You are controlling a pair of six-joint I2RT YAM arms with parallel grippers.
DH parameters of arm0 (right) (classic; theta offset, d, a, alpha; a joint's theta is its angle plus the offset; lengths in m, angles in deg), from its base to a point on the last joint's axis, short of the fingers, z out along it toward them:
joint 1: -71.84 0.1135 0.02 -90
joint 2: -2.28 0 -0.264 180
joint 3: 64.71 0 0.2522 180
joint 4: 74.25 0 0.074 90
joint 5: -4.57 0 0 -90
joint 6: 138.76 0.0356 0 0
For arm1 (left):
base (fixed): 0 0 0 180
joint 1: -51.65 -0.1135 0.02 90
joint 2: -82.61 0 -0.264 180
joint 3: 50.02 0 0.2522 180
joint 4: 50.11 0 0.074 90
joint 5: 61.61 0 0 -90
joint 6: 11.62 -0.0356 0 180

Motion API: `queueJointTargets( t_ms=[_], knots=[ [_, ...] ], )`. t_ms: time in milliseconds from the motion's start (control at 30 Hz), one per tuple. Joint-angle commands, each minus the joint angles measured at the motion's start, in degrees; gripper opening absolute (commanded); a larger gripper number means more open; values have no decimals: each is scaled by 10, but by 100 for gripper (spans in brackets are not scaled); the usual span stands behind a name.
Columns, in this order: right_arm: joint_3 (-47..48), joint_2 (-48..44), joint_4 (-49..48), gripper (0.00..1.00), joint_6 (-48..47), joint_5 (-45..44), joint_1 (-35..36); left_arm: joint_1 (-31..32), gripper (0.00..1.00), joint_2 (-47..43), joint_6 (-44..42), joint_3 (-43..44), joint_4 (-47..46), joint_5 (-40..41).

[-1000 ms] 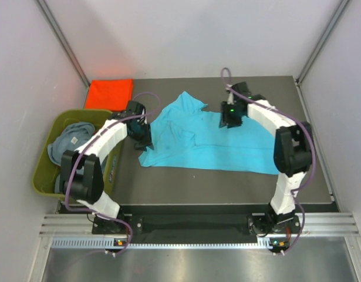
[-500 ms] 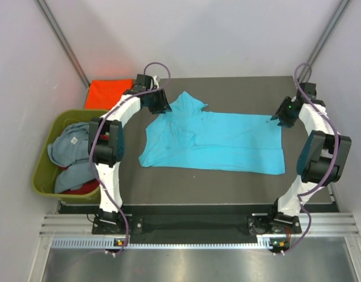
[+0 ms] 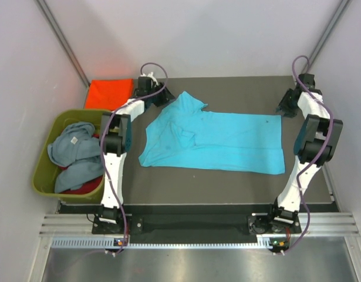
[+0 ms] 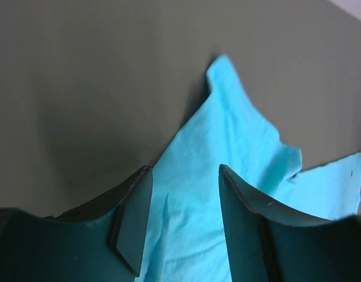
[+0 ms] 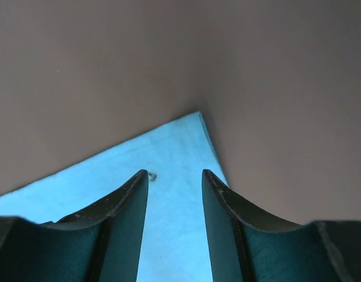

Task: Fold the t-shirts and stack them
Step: Fold the tshirt

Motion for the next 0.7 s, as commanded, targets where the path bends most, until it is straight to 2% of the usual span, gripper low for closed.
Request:
queueJointTargets(
  t_ms=[0,167,300,667],
  knots=[
    [49,13,-5,43,-32,-19,1,11,54,18,-29,67,-68,19],
    [42,22,-15,43,-34,-4,-2,19,54,57,-74,130,-37,28],
    [34,25,-22,43,-33,3,-5,19,53,72,-83,136,-45,32],
    [23,31,-30,43,-34,33,-17,21,53,133,-42,193,-41,4]
  ],
)
